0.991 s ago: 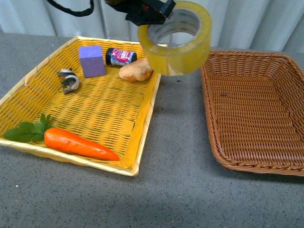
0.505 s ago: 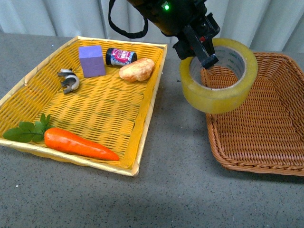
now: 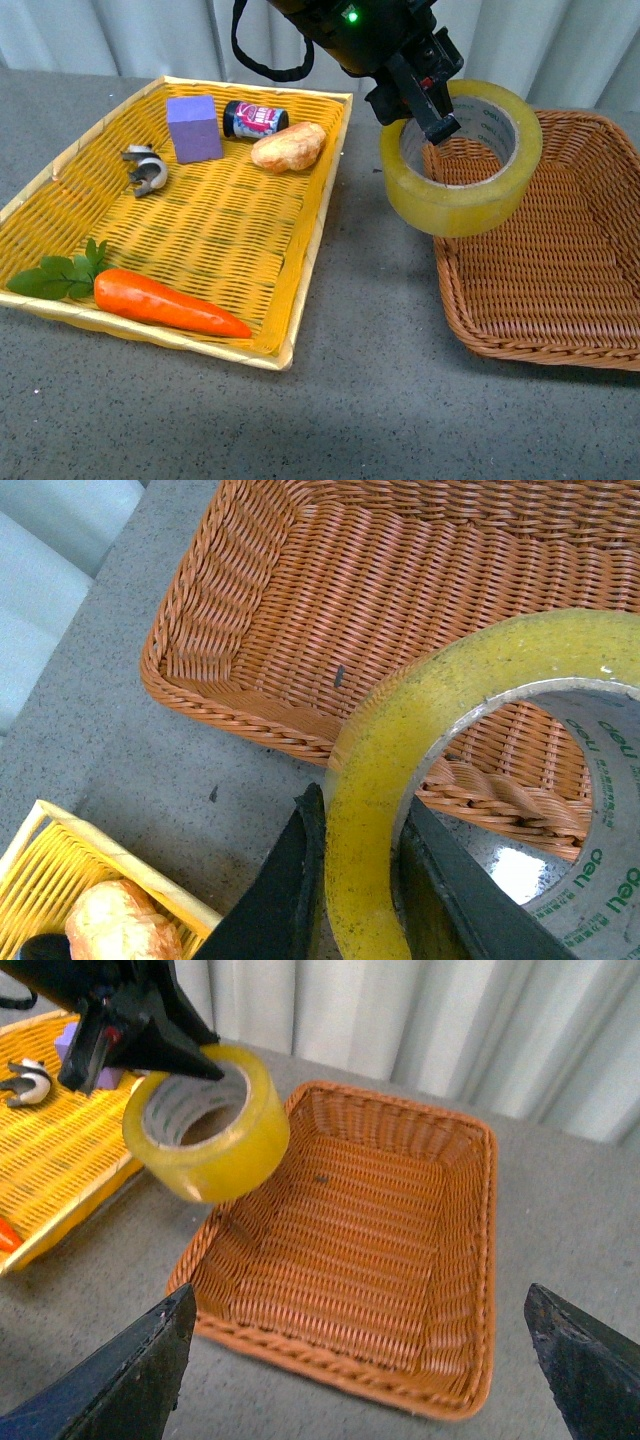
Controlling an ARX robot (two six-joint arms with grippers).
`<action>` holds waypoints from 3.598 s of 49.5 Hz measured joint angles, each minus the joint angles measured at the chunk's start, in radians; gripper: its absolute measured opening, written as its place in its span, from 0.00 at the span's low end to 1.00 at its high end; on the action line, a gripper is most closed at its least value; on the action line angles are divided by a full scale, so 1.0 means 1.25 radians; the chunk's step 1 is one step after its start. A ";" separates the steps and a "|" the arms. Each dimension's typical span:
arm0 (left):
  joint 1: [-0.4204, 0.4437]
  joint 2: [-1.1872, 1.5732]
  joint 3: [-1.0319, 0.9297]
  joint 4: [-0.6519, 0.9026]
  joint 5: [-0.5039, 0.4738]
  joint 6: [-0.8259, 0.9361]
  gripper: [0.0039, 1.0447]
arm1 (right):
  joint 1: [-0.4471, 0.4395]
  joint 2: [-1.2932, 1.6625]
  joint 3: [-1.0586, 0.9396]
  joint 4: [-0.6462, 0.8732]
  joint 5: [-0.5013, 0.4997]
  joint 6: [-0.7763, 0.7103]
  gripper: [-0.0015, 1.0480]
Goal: Move tape to another basket
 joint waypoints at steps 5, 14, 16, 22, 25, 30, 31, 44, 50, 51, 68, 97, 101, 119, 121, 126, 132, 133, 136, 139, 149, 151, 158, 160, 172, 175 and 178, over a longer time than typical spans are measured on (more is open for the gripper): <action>0.000 0.000 0.000 0.000 0.000 0.000 0.15 | 0.006 0.208 0.093 0.125 -0.005 -0.013 0.91; 0.000 0.000 0.000 0.000 0.000 0.000 0.15 | 0.062 0.561 0.273 0.122 -0.015 0.030 0.91; 0.000 0.000 0.000 0.000 0.000 0.000 0.15 | 0.070 0.609 0.301 0.113 -0.015 0.040 0.91; 0.000 0.000 0.000 0.000 -0.001 0.000 0.15 | 0.117 0.779 0.407 0.112 0.024 0.069 0.91; 0.000 0.000 0.000 0.000 -0.001 0.000 0.15 | 0.136 0.840 0.444 0.120 0.031 0.085 0.91; 0.000 0.000 0.000 0.000 -0.001 0.000 0.15 | 0.162 0.905 0.475 0.131 0.056 0.100 0.91; 0.000 0.000 0.000 0.000 -0.001 0.000 0.15 | 0.164 0.910 0.478 0.131 0.057 0.101 0.91; 0.000 0.000 0.001 0.000 -0.001 0.000 0.15 | 0.181 1.035 0.541 0.148 0.098 0.125 0.91; 0.000 0.000 0.001 0.000 -0.001 0.000 0.15 | 0.178 1.054 0.563 0.148 0.098 0.136 0.91; 0.000 0.000 0.001 0.000 -0.001 0.000 0.15 | 0.177 1.058 0.569 0.148 0.098 0.137 0.91; 0.000 0.000 0.001 0.000 -0.009 0.000 0.15 | 0.172 1.107 0.611 0.125 0.089 0.156 0.53; -0.019 -0.002 -0.016 0.082 -0.097 0.019 0.36 | 0.176 1.150 0.641 0.114 0.106 0.193 0.14; -0.018 -0.015 -0.016 0.083 -0.098 0.021 0.51 | 0.170 1.160 0.638 0.114 0.113 0.184 0.14; 0.008 -0.026 -0.024 0.180 -0.152 0.010 0.94 | 0.092 1.179 0.638 0.119 0.123 0.176 0.14; 0.013 -0.026 -0.025 0.186 -0.157 0.007 0.94 | 0.081 1.180 0.638 0.120 0.121 0.175 0.14; 0.025 -0.029 -0.031 0.191 -0.162 0.002 0.94 | 0.052 1.188 0.638 0.125 0.121 0.171 0.14; 0.035 -0.029 -0.040 0.207 -0.179 -0.006 0.94 | 0.020 1.206 0.635 0.134 0.122 0.162 0.14; 0.035 -0.029 -0.041 0.210 -0.181 -0.006 0.94 | 0.015 1.211 0.633 0.136 0.122 0.161 0.14; 0.040 -0.030 -0.047 0.218 -0.192 -0.019 0.94 | 0.005 1.221 0.627 0.143 0.122 0.156 0.14; 0.044 -0.031 -0.054 0.229 -0.203 -0.025 0.94 | -0.002 1.232 0.618 0.152 0.119 0.153 0.14; 0.058 -0.043 -0.075 0.239 -0.233 -0.061 0.94 | -0.015 1.292 0.603 0.176 0.121 0.138 0.14; 0.060 -0.045 -0.078 0.237 -0.240 -0.063 0.94 | -0.016 1.302 0.601 0.184 0.129 0.136 0.20; 0.063 -0.055 -0.090 0.237 -0.250 -0.079 0.94 | -0.021 1.303 0.593 0.218 0.128 0.135 0.45; 0.063 -0.058 -0.092 0.237 -0.251 -0.085 0.94 | -0.022 1.298 0.589 0.227 0.129 0.132 0.50; 0.054 -0.090 -0.169 0.448 -0.414 -0.216 0.85 | -0.030 1.244 0.542 0.307 0.132 0.133 0.84; 0.061 -0.136 -0.310 0.673 -0.548 -0.388 0.71 | -0.029 1.272 0.457 0.613 0.137 0.141 0.74; 0.077 -0.181 -0.397 0.765 -0.553 -0.455 0.63 | -0.029 1.291 0.358 0.879 0.144 0.143 0.64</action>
